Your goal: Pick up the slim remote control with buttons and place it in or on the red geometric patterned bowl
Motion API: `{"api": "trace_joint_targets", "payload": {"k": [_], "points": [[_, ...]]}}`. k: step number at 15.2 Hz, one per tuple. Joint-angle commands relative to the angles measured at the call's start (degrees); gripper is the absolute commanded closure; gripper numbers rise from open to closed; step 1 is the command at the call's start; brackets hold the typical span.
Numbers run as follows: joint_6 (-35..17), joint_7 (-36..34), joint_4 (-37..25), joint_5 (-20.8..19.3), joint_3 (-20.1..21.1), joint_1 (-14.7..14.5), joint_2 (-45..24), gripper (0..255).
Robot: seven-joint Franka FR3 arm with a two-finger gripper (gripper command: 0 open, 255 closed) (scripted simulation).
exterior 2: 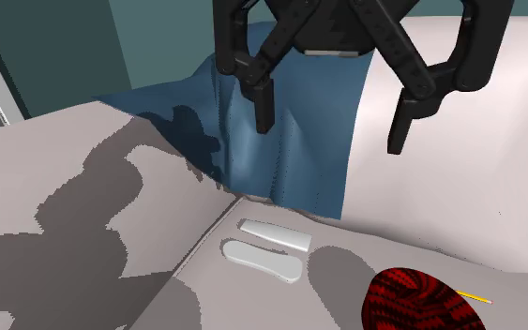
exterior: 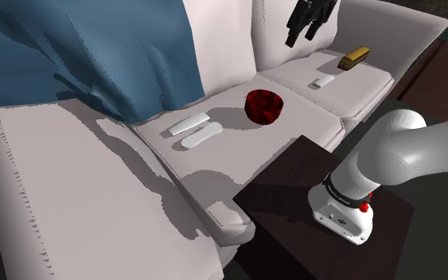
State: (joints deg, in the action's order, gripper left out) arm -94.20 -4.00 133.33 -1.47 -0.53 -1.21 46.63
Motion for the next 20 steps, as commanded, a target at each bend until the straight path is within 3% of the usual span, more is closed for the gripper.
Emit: {"api": "trace_joint_targets", "payload": {"k": [1, 11, 20], "points": [[0.0, 0.0, 0.0, 0.0, 0.0, 0.0, 0.0, 0], [-16.24, 21.21, 1.14, -2.21, -7.88, -5.41, -16.88, 0], [-27.47, 40.66, -4.55, 0.42, -12.27, -10.22, -36.0, 0]]}}
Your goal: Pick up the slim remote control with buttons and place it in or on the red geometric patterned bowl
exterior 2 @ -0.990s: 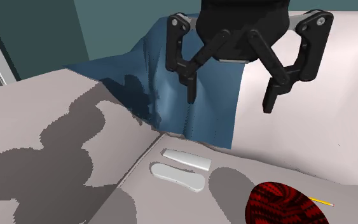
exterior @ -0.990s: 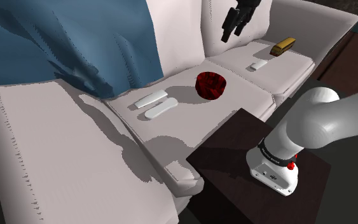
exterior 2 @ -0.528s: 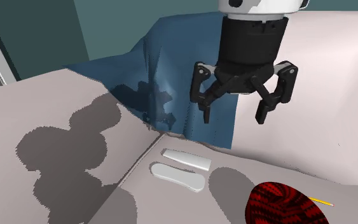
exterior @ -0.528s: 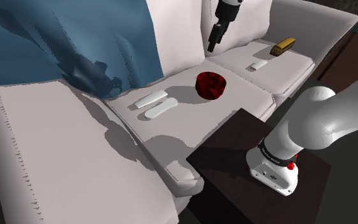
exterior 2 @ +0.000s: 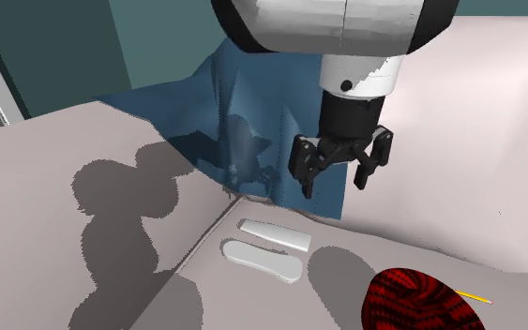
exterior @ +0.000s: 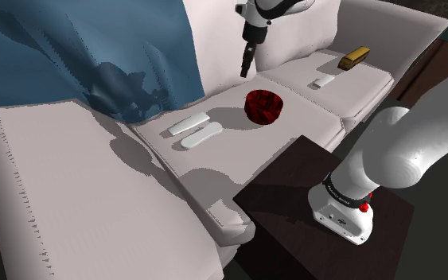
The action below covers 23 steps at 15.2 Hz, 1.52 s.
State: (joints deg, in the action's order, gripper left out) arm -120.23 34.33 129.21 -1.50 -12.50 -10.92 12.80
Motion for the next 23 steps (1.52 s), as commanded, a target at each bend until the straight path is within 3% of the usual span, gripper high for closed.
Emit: {"api": "trace_joint_targets", "payload": {"k": [1, 13, 23], "points": [[-2.41, 4.52, -1.37, 1.01, -0.49, -0.9, -4.37, 0], [-9.73, 27.97, -16.0, 6.82, 2.51, -2.45, -29.87, 0], [-11.67, 41.59, -31.16, 5.55, 8.04, -2.81, -49.1, 0]]}}
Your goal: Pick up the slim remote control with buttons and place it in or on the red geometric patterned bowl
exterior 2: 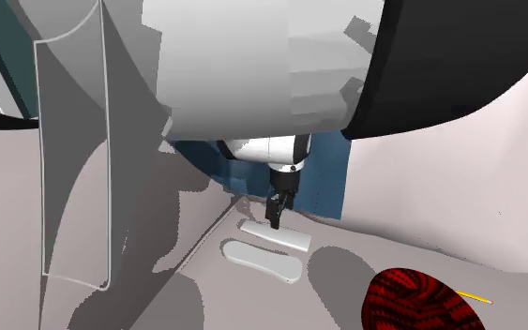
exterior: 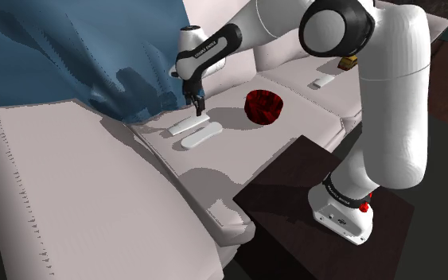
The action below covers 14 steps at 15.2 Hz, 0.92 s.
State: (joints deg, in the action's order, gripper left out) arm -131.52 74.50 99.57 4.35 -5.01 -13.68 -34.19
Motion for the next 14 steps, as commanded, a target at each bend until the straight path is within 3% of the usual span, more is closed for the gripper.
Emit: {"api": "trace_joint_targets", "payload": {"k": [1, 3, 14], "points": [[-0.44, 2.58, -3.14, -0.68, 1.05, -0.2, -3.97, 0], [-0.47, 4.2, -5.46, -1.28, 1.73, -0.47, -6.6, 0], [-4.14, 4.34, -5.79, -1.05, 1.95, -0.34, -10.6, 0]]}}
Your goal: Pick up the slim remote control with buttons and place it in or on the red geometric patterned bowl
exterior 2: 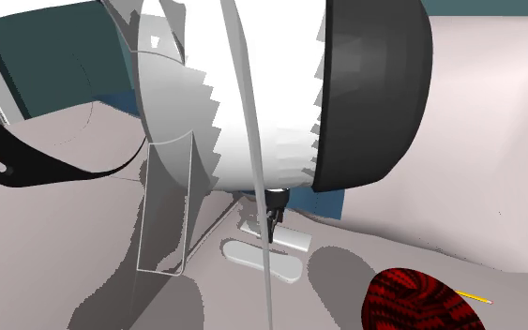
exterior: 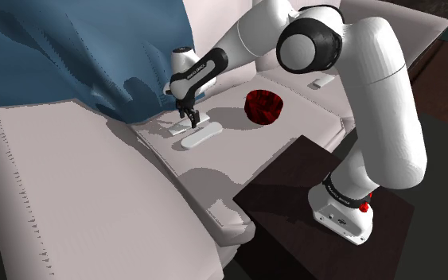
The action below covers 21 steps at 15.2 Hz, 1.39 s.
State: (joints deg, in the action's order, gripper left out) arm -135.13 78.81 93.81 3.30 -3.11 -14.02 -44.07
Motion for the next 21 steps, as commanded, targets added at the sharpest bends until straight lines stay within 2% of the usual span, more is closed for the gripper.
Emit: {"api": "trace_joint_targets", "payload": {"k": [1, 4, 5, 14, 21], "points": [[-0.53, 0.03, -0.03, 0.01, 0.05, -0.01, -0.73, 0], [-0.53, 0.04, -0.03, 0.02, 0.04, -0.02, -0.73, 0], [-0.39, 0.17, -0.36, 0.03, 0.03, 0.11, -0.93, 255], [-0.53, 0.04, -0.03, 0.02, 0.04, -0.02, -0.73, 255], [2.62, -0.09, 0.83, -0.19, -0.17, -0.17, 3.27, 255]]}}
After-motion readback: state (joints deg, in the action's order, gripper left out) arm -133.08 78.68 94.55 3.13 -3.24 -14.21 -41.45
